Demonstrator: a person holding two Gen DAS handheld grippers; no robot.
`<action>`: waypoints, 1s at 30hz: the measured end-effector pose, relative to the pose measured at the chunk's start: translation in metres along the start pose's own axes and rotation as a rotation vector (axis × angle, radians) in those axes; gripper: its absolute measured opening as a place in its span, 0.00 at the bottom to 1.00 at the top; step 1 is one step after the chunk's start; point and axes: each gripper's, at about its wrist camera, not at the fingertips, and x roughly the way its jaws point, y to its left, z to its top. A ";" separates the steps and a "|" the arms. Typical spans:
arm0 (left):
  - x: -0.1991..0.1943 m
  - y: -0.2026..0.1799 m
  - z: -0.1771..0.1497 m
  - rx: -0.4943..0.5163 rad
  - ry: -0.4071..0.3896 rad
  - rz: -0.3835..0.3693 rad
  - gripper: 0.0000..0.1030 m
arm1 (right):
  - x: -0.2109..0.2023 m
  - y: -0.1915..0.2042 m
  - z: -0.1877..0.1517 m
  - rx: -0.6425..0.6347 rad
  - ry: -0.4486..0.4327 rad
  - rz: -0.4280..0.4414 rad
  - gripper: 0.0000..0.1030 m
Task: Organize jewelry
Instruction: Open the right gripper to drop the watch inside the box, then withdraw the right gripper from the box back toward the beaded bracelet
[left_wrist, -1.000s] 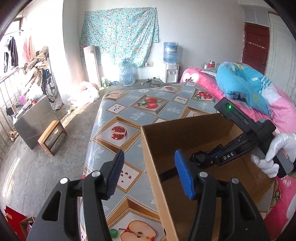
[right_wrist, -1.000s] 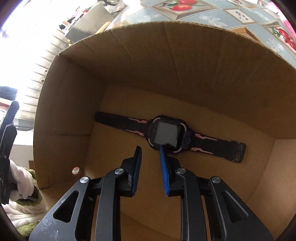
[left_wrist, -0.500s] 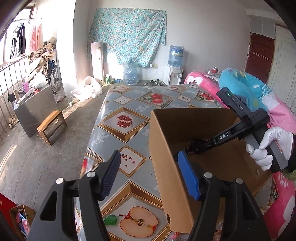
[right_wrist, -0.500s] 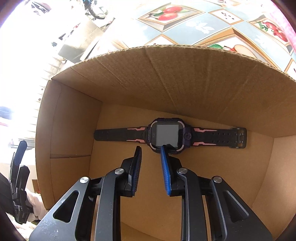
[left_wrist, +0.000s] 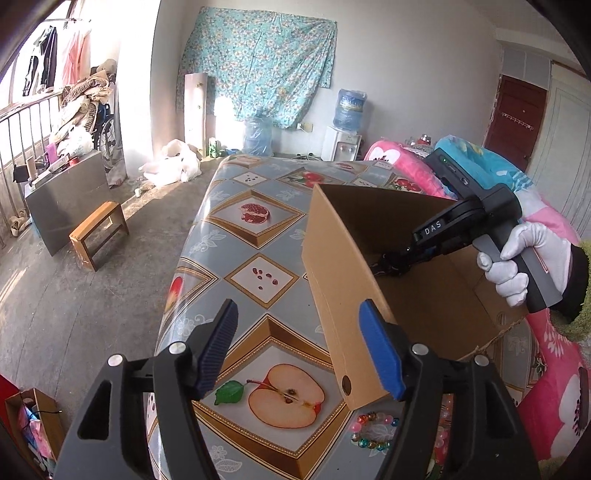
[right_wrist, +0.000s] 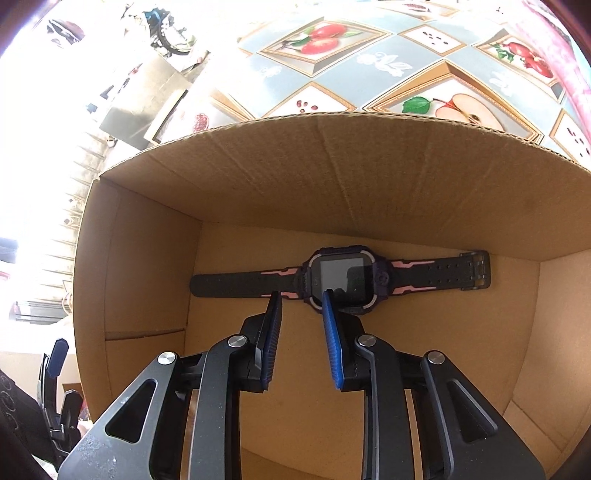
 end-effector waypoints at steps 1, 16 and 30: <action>-0.001 0.002 -0.002 -0.003 0.001 -0.001 0.64 | 0.000 0.005 -0.001 -0.002 0.014 0.008 0.24; -0.014 0.020 -0.011 -0.024 -0.009 -0.022 0.65 | -0.002 0.035 0.005 0.063 0.007 0.003 0.27; -0.009 0.008 -0.016 0.048 0.034 -0.126 0.69 | -0.131 0.018 -0.049 0.054 -0.249 0.069 0.37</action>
